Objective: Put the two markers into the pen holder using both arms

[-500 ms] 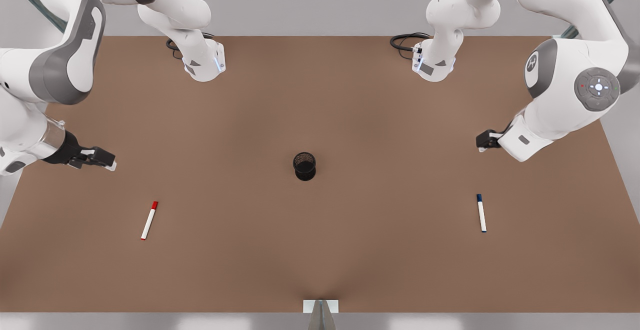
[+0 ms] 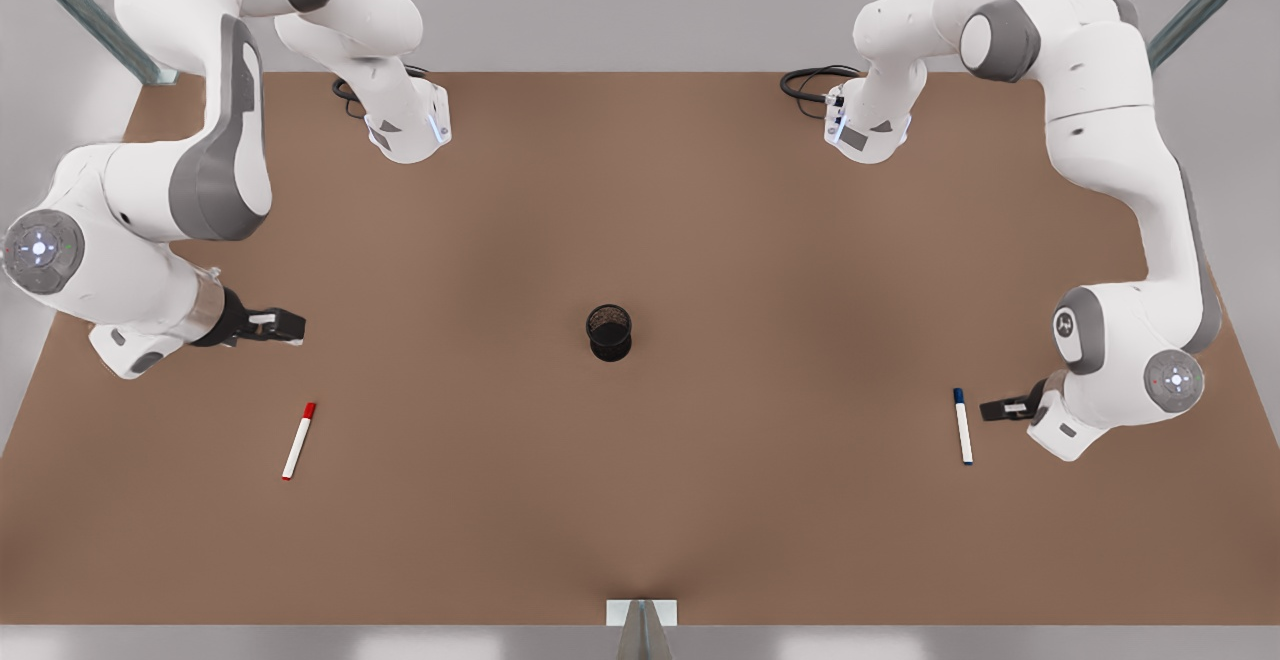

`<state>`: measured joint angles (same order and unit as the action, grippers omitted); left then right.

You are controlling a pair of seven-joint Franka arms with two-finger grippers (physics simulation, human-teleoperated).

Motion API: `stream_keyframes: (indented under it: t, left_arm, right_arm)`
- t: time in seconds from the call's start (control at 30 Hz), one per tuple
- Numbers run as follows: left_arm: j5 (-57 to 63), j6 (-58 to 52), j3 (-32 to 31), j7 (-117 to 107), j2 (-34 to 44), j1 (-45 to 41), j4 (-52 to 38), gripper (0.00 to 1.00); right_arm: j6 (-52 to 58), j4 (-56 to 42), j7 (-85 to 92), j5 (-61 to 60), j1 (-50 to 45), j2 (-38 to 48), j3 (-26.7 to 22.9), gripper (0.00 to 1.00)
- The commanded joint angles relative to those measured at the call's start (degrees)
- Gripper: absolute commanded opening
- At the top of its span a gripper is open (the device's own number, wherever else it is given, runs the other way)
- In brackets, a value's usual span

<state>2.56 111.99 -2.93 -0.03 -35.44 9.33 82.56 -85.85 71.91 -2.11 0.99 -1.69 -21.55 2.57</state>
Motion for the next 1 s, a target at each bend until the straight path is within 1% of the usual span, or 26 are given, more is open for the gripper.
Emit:
stream_keyframes:
  t: [0.0,0.13,0.17,0.2,0.27,0.37,0.4,0.5,0.53,0.57,0.6,0.63,0.67,0.73,0.83,0.87,0.97]
  left_arm:
    - [0.0,10.2,-0.1,2.9,-1.5,0.3,0.1,1.00]
    - [0.1,19.1,-0.1,5.3,-6.2,0.0,0.0,1.00]
    - [0.2,20.5,-0.1,5.4,-7.2,0.0,0.0,1.00]
    - [0.2,21.1,-0.1,5.3,-7.9,0.1,-0.1,1.00]
    - [0.3,21.2,-0.1,5.2,-9.1,0.0,-0.5,1.00]
    - [0.6,21.2,-0.1,5.2,-10.7,-0.1,-0.7,1.00]
    - [0.6,21.2,-0.1,5.2,-10.8,-0.1,-0.7,1.00]
    - [0.5,21.2,-0.1,5.2,-11.6,-0.1,-0.7,0.99]
    - [0.5,21.2,-0.1,5.2,-11.9,0.0,-0.7,0.99]
    - [0.4,21.2,-0.1,5.1,-12.4,0.0,-0.7,0.98]
    - [0.4,21.2,-0.1,5.1,-12.4,0.0,-0.7,0.96]
    - [0.4,21.2,-0.2,5.1,-12.4,0.1,-0.7,0.92]
    - [0.2,21.2,-0.2,5.0,-12.4,0.1,-0.7,0.87]
    - [-2.6,21.2,-0.1,5.2,-12.7,0.2,-0.6,0.81]
    - [-2.6,21.2,-0.1,5.3,-13.2,0.2,-0.6,0.81]
    - [-2.6,21.2,-0.1,5.3,-13.5,0.2,-0.6,0.81]
    - [-2.6,21.2,-0.1,6.8,-13.7,0.2,-0.4,0.80]
  right_arm:
    - [-1.7,0.3,-2.1,3.0,-0.7,-2.2,0.0,1.00]
    - [-5.7,0.2,-2.2,2.9,0.6,-8.5,-0.1,1.00]
    - [-6.8,-0.3,-2.6,2.7,0.8,-8.9,-0.5,1.00]
    - [-8.4,-1.7,-7.2,2.8,0.9,-9.7,-0.7,1.00]
    - [-11.7,-1.5,-7.4,2.8,1.6,-12.3,-0.7,1.00]
    - [-15.8,-1.2,-6.6,2.9,2.7,-15.5,-0.6,0.97]
    - [-17.2,-1.2,-6.6,2.9,3.0,-16.5,-0.6,0.93]
    - [-17.6,-1.8,-5.6,2.8,4.2,-20.5,-0.6,0.92]
    - [-18.6,-1.7,-5.2,2.0,5.2,-20.7,-0.5,0.93]
    - [-18.8,-1.7,-4.0,-2.8,7.0,-21.5,-0.6,0.94]
    - [-22.2,-1.1,-2.8,-3.0,7.0,-21.6,-0.6,0.96]
    - [-22.2,-1.0,-2.9,-3.0,7.3,-21.7,-0.6,1.00]
    - [-22.1,-0.9,-3.3,-2.8,7.4,-22.2,-0.6,1.00]
    - [-22.6,-0.3,-3.9,-3.5,7.6,-22.9,-0.6,0.93]
    - [-24.9,-0.3,-4.0,-4.2,7.6,-24.8,-0.6,0.88]
    - [-25.1,-0.4,-4.7,-7.7,7.5,-25.3,-0.6,0.88]
    - [-28.0,-1.1,-4.7,-7.4,7.8,-27.5,-0.7,0.88]
